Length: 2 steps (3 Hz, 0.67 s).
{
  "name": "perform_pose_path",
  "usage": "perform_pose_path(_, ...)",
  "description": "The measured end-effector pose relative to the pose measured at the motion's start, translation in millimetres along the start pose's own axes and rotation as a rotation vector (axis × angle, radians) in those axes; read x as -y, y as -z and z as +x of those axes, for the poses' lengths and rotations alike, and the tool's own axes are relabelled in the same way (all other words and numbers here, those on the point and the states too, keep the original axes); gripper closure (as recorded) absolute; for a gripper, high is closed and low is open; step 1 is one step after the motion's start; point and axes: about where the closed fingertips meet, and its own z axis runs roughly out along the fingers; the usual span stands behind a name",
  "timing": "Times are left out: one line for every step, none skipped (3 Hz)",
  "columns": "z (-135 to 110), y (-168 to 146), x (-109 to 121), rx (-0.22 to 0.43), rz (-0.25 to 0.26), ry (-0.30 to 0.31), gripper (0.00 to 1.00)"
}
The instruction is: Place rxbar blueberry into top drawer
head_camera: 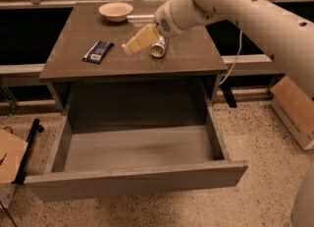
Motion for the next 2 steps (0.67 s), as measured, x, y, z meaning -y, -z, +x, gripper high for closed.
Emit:
perform_pose_path(-2,-21,-4,0.039,0.012,-0.037,0.00)
perform_pose_path(-12,-69,-9,0.096,-0.019,-0.062,0.00)
